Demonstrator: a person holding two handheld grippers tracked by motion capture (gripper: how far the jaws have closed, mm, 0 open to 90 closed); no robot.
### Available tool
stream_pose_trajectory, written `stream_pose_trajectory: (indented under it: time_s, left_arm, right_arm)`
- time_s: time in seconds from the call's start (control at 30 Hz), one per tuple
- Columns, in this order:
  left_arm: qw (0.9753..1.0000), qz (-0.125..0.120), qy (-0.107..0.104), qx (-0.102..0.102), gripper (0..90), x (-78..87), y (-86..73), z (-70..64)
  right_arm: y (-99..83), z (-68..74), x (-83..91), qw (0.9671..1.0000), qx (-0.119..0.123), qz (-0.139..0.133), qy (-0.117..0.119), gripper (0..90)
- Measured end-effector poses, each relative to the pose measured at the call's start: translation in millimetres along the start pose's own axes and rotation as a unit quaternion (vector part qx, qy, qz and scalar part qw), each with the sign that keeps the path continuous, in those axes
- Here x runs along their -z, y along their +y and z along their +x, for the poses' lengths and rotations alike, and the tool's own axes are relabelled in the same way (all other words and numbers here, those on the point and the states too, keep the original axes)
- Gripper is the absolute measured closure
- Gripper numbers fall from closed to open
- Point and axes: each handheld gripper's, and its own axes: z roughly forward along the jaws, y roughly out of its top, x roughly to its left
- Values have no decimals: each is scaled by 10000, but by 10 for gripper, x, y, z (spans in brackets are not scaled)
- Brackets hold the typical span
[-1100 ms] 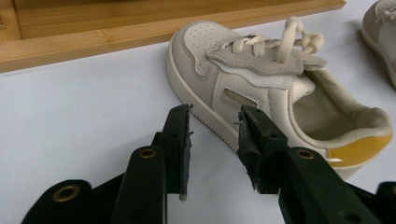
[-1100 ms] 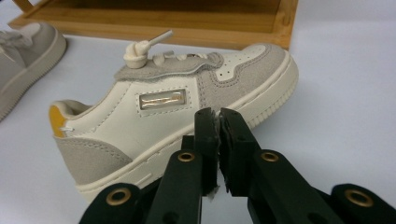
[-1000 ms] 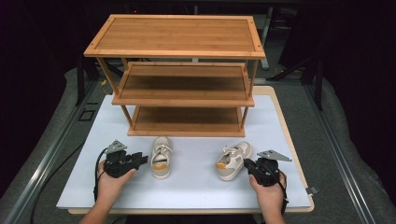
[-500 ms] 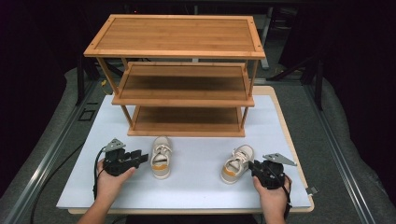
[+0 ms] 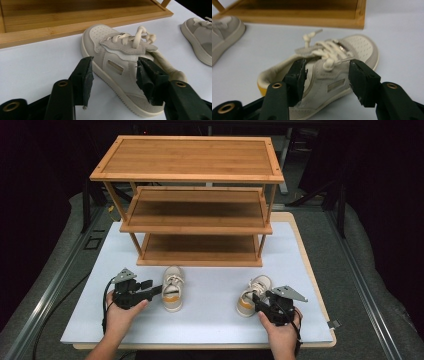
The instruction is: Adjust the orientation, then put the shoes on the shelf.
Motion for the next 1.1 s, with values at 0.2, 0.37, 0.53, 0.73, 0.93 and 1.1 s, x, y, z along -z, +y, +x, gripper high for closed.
stream_pose_trajectory:
  time_s: [0.2,0.37,0.53,0.73,0.93,1.1]
  left_arm:
    - [10000,-26,-70,-17,437,23,17,-59]
    - [9999,35,-107,-12,419,-30,1,-89]
    - [9998,135,-134,96,432,-122,11,-124]
    - [9992,383,-12,118,528,-242,3,-141]
    - [9992,334,-86,179,627,-246,10,-141]
    - [9992,327,-160,184,649,-265,-6,-235]
  right_arm:
    - [-29,-19,-59,9999,-96,78,21,449]
    - [-30,-8,-71,9998,-172,100,22,458]
    - [-7,-15,-75,9996,-230,140,-36,530]
    - [12,-73,-69,9993,-309,159,129,566]
    - [19,-23,-115,9990,-250,86,360,570]
    - [29,194,-237,9964,184,117,824,572]
